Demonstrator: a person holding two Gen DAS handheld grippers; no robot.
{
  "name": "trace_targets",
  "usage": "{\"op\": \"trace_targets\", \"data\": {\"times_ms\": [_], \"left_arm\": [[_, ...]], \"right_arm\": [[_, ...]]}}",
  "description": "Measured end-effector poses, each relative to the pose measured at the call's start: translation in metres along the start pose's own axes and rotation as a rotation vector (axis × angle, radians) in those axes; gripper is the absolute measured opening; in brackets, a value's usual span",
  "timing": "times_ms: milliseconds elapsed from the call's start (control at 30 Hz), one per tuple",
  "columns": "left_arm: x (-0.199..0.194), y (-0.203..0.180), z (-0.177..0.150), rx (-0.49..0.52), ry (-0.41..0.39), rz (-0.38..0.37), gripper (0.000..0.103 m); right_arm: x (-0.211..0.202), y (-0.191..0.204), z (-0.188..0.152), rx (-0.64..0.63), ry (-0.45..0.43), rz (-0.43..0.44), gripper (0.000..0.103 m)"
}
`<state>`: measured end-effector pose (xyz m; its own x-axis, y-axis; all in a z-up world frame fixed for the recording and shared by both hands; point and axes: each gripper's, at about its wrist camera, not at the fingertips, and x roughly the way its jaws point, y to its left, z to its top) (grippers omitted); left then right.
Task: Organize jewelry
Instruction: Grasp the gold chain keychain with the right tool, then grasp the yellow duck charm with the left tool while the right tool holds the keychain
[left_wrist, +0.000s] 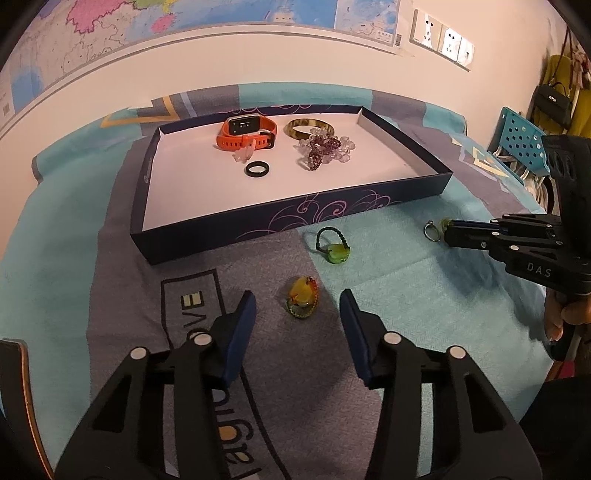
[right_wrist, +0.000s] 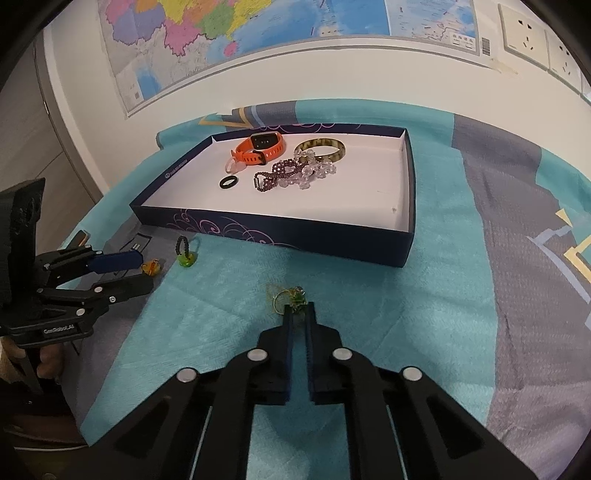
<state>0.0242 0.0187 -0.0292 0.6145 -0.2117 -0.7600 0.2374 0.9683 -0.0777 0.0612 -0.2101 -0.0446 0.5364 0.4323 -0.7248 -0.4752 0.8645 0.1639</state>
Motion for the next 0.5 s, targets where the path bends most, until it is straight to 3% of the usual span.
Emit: {"op": "trace_targets", "data": {"times_ms": [367,500], "left_arm": [[0.0025,0.0005,0.0014,0.002,0.005,-0.008,0.036],[0.0033,-0.0016,0.0020,0.003,0.008,-0.017,0.028]], "right_arm": [[-0.0101,-0.0001,-0.0033,0.017,-0.022,0.054,0.003],[-0.0106,0.0052,-0.0017,0.003,-0.026,0.071,0.003]]}}
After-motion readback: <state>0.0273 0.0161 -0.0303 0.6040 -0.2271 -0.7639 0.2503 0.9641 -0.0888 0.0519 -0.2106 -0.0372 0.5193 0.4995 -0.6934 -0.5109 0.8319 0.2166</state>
